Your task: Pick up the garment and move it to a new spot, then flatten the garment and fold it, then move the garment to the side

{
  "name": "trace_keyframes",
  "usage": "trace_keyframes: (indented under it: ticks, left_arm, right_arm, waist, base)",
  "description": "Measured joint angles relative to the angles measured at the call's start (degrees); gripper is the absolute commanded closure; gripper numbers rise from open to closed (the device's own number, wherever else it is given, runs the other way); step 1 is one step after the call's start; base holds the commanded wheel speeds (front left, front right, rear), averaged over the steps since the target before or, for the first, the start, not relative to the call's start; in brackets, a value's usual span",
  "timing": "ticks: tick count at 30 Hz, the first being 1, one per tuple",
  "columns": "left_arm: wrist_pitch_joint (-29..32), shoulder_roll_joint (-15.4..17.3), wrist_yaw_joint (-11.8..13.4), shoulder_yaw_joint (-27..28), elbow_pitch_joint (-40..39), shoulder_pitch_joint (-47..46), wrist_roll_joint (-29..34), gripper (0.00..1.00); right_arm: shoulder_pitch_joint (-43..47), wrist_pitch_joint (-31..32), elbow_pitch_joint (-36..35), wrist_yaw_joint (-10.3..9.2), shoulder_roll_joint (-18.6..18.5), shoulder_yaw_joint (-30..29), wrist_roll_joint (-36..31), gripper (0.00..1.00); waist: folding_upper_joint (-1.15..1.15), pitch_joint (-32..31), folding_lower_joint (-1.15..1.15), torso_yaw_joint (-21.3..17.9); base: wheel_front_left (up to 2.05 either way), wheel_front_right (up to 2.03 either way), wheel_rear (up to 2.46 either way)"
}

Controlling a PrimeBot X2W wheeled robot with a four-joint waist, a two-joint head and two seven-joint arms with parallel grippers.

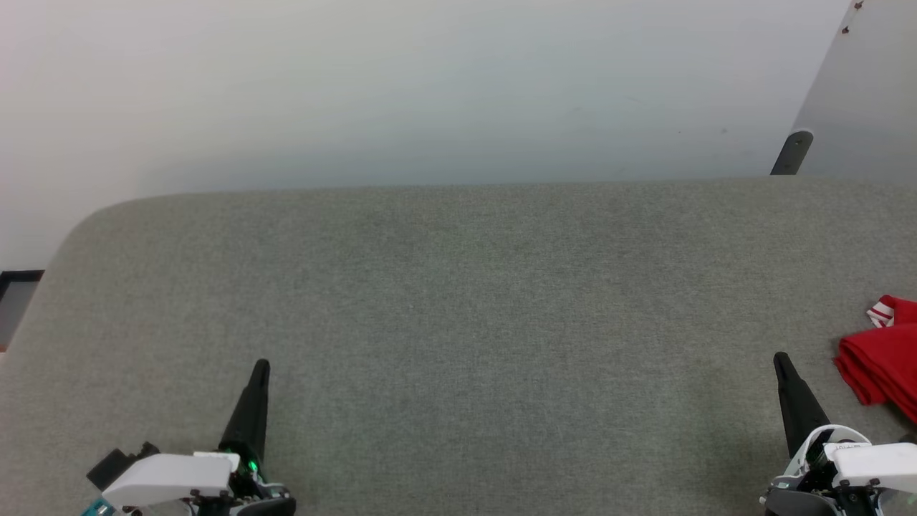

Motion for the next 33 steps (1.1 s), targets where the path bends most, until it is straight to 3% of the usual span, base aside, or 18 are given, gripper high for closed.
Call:
trace_keyframes:
  ticks: [10,33]
  left_arm:
    - [1.09,-0.27,0.00,0.44,0.29,-0.96,-3.07,1.00]
    - [1.12,-0.43,0.00,0.66,0.32,-0.97,-3.04,1.00]
  right_arm:
    - [-0.58,0.75,0.29,0.00,0.25,-0.29,3.21,1.00]
    - [-0.87,0.74,0.29,0.00,0.27,-0.29,3.24,1.00]
  waist:
    - [0.00,0.32,0.00,-0.06]
    - [0.00,0.32,0.00,-0.06]
  base:
    - [0.00,0.00,0.00]
    - [0.00,0.00,0.00]
